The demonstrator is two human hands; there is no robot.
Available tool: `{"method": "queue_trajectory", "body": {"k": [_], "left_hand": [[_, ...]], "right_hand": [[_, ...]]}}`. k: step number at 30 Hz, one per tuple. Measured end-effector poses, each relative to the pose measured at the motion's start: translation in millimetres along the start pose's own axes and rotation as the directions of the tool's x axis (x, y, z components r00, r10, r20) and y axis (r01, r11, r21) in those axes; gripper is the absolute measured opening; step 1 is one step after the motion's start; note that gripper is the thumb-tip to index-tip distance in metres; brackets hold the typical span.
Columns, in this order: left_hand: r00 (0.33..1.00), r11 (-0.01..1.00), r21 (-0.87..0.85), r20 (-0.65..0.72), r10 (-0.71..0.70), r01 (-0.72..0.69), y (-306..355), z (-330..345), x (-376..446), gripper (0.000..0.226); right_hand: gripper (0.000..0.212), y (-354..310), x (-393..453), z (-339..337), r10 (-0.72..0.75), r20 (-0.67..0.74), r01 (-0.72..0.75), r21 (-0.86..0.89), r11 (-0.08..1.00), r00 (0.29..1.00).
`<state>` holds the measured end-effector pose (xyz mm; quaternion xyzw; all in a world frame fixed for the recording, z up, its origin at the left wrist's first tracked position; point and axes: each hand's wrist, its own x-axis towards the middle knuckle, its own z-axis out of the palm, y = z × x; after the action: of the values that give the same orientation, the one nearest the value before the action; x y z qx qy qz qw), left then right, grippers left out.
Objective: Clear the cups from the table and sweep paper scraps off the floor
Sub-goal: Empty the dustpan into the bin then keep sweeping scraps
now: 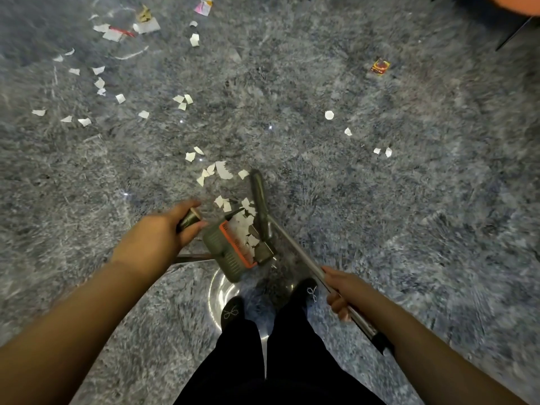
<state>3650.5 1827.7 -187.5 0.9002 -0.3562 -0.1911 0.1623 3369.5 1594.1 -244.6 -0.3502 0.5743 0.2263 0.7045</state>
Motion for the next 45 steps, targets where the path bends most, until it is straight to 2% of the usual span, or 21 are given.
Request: {"method": "queue_trajectory", "body": {"k": [4,10,12,16,20,24,28,30,33,37,45], "left_hand": [[0.987,0.994,-0.064,-0.122,-0.101,0.093,-17,-7,-10,0.053],[0.980,0.981,-0.076,-0.082,-0.182,0.176,-23,2,3,0.055],[0.977,0.979,-0.056,-0.075,-0.197,0.194,-22,4,10,0.058],[0.967,0.969,-0.012,-0.067,-0.245,0.245,-14,5,13,0.042],[0.970,0.971,0.032,-0.060,-0.234,0.236,-2,8,16,0.045],[0.964,0.964,0.070,-0.086,-0.252,0.258,0,9,17,0.049],[0.964,0.963,0.082,-0.098,-0.247,0.256,1,7,7,0.050],[0.964,0.962,0.090,-0.090,-0.250,0.258,-1,6,1,0.054],[0.949,0.952,0.004,-0.075,-0.305,0.306,-6,4,-11,0.066],[0.876,0.887,-0.182,-0.166,-0.454,0.425,-23,-1,-27,0.065],[0.773,0.811,-0.221,-0.248,-0.584,0.542,-55,-12,-28,0.047]], "right_hand": [[0.045,-13,7,-4,-0.097,-0.079,0.090,-0.079,0.993,0.992],[0.045,-54,35,-6,-0.138,-0.120,0.117,-0.168,0.979,0.983],[0.043,-68,47,-5,-0.155,-0.115,0.121,-0.257,0.959,0.981],[0.041,-96,71,0,-0.114,-0.100,0.071,-0.356,0.932,0.988],[0.041,-115,78,14,-0.043,-0.027,0.026,-0.461,0.887,0.999],[0.039,-113,70,18,0.173,0.086,-0.132,-0.357,0.925,0.981],[0.041,-95,49,12,0.200,0.124,-0.133,-0.414,0.901,0.972],[0.041,-91,39,8,0.214,0.155,-0.142,-0.376,0.915,0.965],[0.040,-99,25,5,0.200,0.153,-0.136,-0.348,0.927,0.968],[0.045,-116,19,10,0.121,0.116,-0.070,-0.369,0.927,0.986],[0.044,-156,21,48,0.023,0.077,-0.002,-0.271,0.962,0.997]]}}
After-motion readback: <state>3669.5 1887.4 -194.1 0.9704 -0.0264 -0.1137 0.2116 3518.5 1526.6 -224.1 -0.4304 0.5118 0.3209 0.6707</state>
